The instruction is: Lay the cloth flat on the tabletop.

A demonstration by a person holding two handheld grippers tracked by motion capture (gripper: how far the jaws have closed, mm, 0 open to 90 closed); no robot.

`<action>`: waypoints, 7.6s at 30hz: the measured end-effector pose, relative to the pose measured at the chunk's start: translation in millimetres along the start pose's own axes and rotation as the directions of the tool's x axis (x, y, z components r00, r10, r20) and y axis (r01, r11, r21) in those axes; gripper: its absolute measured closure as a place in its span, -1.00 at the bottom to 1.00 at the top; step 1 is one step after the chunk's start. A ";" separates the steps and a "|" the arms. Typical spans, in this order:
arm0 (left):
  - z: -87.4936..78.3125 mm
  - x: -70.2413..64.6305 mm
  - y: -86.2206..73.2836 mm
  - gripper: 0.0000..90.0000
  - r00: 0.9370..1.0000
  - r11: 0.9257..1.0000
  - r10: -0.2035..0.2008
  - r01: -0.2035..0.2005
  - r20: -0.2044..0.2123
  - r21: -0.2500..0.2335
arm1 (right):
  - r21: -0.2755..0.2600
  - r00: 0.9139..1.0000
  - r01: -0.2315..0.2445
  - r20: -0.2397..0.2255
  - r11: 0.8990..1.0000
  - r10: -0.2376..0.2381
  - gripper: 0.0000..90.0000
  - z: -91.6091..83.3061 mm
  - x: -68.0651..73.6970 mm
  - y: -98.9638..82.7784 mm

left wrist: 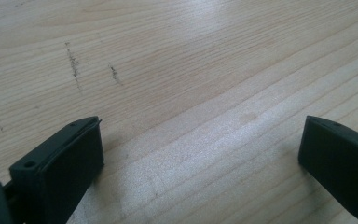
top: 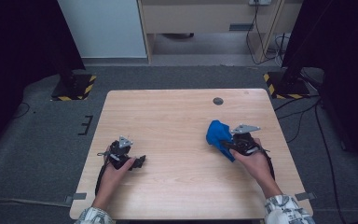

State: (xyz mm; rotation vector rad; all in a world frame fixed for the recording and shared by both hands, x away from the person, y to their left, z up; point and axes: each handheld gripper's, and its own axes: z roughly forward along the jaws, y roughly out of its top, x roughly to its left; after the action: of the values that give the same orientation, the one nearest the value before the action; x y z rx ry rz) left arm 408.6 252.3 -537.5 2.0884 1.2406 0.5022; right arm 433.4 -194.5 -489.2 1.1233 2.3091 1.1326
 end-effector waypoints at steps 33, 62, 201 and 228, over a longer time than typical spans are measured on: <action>-6.3 0.5 3.5 -0.91 0.998 0.998 -0.058 0.057 -0.009 -0.030 | 0.048 0.960 0.225 -0.179 0.973 -0.213 -0.68 56.2 132.1 18.1; -25.2 -65.2 32.2 -0.79 0.992 0.989 0.043 -0.025 0.117 -0.149 | 0.009 0.999 -0.039 -0.025 0.999 0.039 0.35 33.0 47.5 -2.6; -4.8 -107.7 46.0 0.12 0.938 0.981 0.158 -0.114 0.309 -0.155 | -0.006 0.998 -0.070 -0.003 0.998 0.070 0.93 40.9 26.3 -6.2; -38.2 -55.0 42.8 0.93 0.992 0.952 0.003 0.036 0.125 -0.304 | 0.004 1.000 -0.023 -0.017 1.000 0.023 0.94 20.4 21.2 -4.0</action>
State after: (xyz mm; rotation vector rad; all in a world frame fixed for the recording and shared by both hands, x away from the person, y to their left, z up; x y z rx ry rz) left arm 385.7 202.2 -480.2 1.8175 1.0350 0.5127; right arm 429.8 -169.1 -504.1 1.1483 2.3176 1.1506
